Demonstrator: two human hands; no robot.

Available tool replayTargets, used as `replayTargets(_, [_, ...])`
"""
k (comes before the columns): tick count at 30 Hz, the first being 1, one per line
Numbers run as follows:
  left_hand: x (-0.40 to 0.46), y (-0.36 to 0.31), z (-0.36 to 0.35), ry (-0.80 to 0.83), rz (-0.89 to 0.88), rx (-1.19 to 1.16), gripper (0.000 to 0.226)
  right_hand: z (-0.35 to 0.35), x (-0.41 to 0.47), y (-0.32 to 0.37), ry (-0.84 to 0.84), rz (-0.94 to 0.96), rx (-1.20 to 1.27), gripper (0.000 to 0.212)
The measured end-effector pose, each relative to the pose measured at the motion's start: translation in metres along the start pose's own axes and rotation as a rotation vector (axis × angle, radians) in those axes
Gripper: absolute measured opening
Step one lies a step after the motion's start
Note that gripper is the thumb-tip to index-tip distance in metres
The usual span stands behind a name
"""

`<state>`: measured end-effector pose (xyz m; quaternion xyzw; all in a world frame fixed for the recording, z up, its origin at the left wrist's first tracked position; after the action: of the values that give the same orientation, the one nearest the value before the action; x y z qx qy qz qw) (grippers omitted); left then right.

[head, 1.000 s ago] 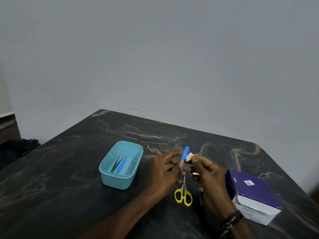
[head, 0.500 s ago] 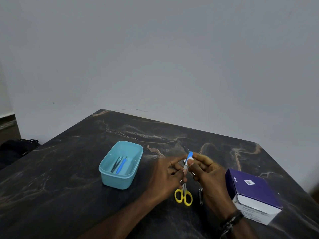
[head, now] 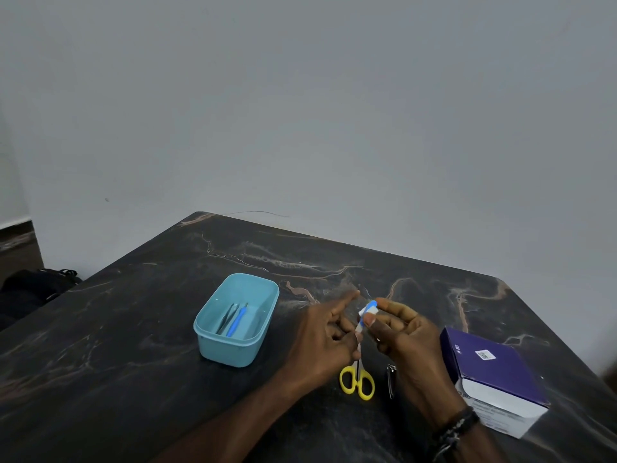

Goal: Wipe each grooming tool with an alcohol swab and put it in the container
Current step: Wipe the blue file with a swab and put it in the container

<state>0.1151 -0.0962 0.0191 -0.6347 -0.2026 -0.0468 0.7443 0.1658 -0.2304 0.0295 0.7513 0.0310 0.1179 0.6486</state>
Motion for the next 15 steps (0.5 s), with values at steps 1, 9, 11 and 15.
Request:
replayTargets(1, [0.0003, -0.0003, 0.0010, -0.008, -0.004, -0.002, 0.059, -0.0010, -0.0001, -0.0009, 0.020, -0.014, -0.010, 0.031])
replayTargets(9, [0.0003, -0.0018, 0.0007, 0.009, -0.031, 0.068, 0.060, 0.0024, 0.0013, -0.0037, -0.038, -0.028, 0.004, 0.028])
replayTargets(11, [0.0008, -0.0002, -0.0002, 0.016, -0.028, 0.083, 0.061, 0.0041, 0.0019, -0.0035, -0.040, -0.042, 0.023, 0.027])
replayTargets(15, [0.0015, 0.0035, -0.0001, -0.011, -0.015, 0.107, 0.062, 0.0025, -0.0001, -0.0036, 0.018, -0.097, 0.019, 0.016])
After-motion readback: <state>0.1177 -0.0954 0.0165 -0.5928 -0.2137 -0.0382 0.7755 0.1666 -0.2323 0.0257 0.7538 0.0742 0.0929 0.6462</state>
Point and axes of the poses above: each hand's wrist, its own x-axis towards the middle knuckle, its own z-axis out of the back of the hand, y = z × x, the point moved 2 cm from there along x, towards the middle knuckle, and after that the axes turned 1 degree about z, right-handed, at the moved point
